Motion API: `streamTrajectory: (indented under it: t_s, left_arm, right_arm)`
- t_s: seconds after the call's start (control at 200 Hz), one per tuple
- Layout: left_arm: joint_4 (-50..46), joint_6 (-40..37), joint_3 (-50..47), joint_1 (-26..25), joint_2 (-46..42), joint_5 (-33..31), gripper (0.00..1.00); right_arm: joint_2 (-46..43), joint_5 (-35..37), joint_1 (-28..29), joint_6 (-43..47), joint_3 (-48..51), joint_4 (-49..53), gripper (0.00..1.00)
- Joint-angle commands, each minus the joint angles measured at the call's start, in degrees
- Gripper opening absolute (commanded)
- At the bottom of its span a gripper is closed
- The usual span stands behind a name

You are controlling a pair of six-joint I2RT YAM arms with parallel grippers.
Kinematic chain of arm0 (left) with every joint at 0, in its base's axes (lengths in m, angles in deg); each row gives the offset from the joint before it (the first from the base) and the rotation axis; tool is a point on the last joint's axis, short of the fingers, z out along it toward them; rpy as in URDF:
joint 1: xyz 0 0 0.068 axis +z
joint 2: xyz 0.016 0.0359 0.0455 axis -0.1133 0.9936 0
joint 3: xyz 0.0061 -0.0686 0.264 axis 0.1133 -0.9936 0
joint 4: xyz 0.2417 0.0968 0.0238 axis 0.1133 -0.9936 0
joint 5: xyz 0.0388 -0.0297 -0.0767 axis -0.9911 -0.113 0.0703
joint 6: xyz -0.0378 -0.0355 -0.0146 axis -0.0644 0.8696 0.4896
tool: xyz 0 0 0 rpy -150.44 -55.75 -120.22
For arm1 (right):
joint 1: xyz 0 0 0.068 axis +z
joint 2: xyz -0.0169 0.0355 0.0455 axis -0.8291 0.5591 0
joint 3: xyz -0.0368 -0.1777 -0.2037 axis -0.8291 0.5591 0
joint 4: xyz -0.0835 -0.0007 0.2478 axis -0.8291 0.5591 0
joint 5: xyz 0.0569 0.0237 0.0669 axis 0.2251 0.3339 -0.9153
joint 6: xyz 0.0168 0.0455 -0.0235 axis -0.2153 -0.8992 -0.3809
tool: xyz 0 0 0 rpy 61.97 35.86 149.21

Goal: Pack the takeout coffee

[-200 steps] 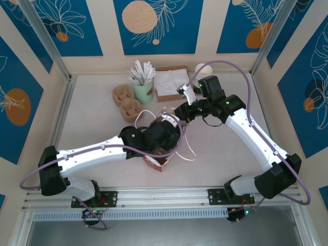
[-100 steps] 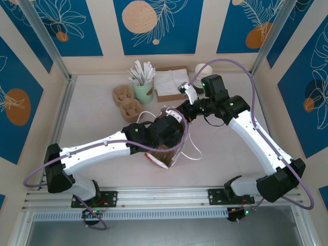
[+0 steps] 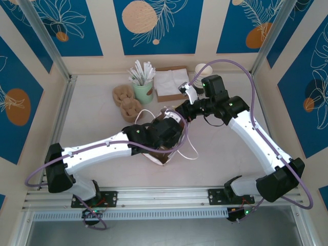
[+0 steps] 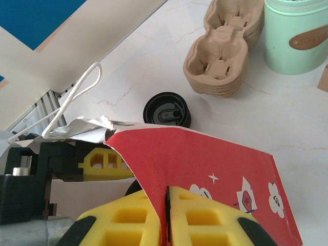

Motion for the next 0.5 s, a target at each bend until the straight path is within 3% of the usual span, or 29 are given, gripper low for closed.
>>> streamTrajectory:
  t_s: [0.0, 0.495]
  left_arm:
    - [1.05, 0.44, -2.00, -0.43, -0.82, -1.94, 0.68]
    - [6.81, -1.50, -5.18, -0.44, -3.44, -4.24, 0.67]
  right_arm:
    - [-1.39, -3.24, 0.29, -2.37, 0.29, -0.09, 0.12]
    - [-1.61, -5.91, 0.02, -5.57, 2.02, -2.71, 0.12]
